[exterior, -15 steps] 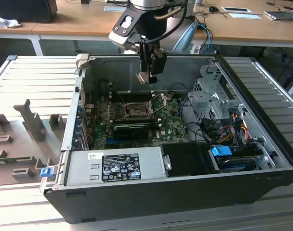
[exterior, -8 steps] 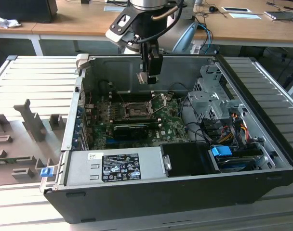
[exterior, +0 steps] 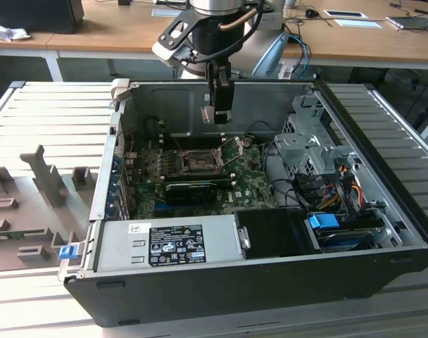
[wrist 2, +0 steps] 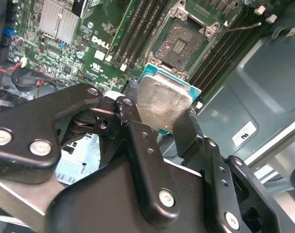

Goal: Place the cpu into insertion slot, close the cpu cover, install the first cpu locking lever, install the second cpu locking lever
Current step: 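Place the cpu into insertion slot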

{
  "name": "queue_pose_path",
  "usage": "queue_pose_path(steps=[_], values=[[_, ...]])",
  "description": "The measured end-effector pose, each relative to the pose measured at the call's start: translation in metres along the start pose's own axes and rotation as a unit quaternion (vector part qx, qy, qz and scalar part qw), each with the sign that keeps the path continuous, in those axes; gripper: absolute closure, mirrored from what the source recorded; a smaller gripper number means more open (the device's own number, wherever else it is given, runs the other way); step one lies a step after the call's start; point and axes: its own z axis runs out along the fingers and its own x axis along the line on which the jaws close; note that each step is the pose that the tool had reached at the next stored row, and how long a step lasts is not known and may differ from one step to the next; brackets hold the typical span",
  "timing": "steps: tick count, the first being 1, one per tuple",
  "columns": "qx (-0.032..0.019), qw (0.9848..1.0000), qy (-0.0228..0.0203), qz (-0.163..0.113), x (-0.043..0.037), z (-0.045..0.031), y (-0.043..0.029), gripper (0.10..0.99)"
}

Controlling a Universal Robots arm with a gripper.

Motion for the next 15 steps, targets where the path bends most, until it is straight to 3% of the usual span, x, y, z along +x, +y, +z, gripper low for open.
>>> queue_pose_path(steps=[15], values=[[0.0007,1.0000,-0.0001,0.001,-0.0004,0.0198,-0.0025,0.557]])
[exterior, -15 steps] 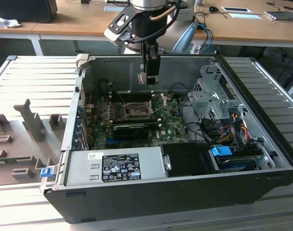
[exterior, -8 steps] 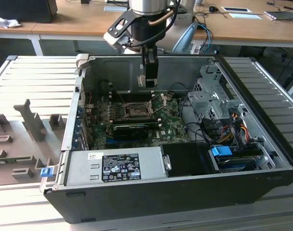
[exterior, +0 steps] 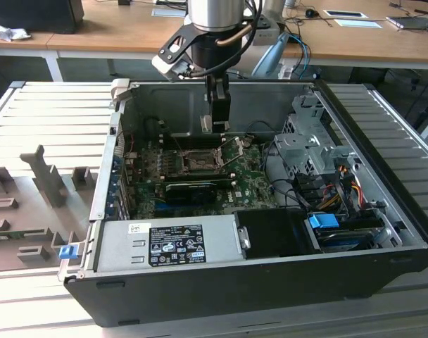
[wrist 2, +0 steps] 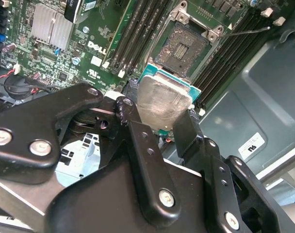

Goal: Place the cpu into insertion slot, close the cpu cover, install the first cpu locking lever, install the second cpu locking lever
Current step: 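Place the cpu into insertion slot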

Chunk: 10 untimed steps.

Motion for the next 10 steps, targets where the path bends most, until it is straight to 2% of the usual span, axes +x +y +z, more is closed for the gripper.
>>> queue_pose_path(steps=[10], values=[[0.0000,1.0000,0.0000,0.000,-0.0001,0.0057,-0.0005,0.557]])
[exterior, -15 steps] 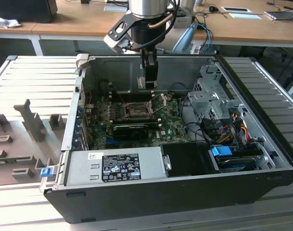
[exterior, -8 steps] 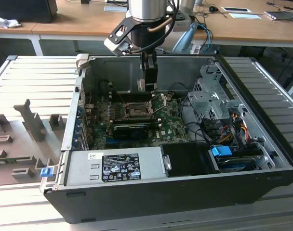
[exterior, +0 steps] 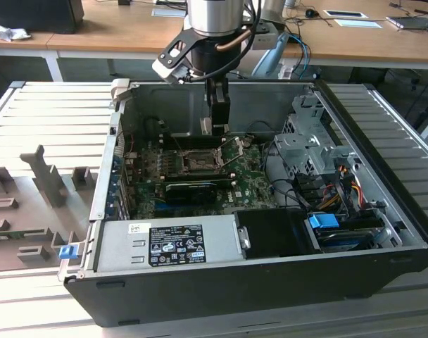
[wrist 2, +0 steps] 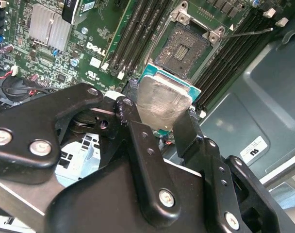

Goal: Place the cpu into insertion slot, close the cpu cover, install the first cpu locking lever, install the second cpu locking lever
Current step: 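Place the cpu into insertion slot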

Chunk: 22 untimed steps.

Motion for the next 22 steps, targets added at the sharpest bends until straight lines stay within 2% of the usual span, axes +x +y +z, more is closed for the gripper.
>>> queue_pose_path(steps=[22], values=[[0.0000,1.0000,0.0000,0.000,-0.0002,0.0096,-0.0014,0.557]])
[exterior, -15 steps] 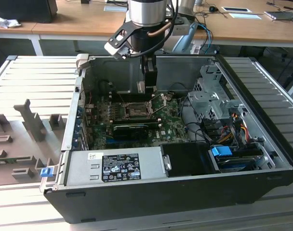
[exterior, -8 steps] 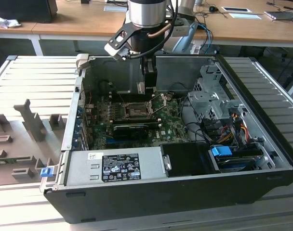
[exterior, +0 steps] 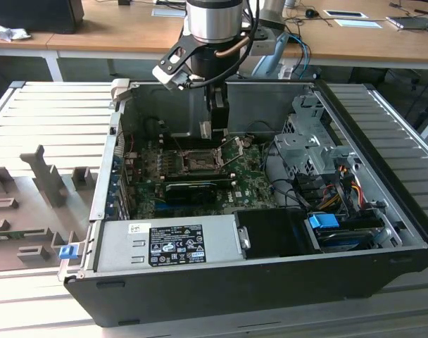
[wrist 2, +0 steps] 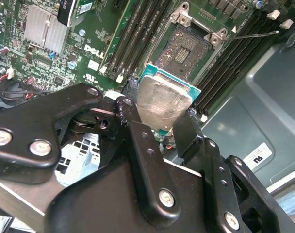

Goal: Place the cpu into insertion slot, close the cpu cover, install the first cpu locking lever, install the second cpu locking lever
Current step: 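Place the cpu into insertion slot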

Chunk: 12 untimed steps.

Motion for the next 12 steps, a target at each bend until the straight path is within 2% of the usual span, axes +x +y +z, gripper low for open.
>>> queue_pose_path(steps=[12], values=[[0.0018,1.0000,-0.0001,0.000,-0.0001,0.0062,-0.0009,0.557]])
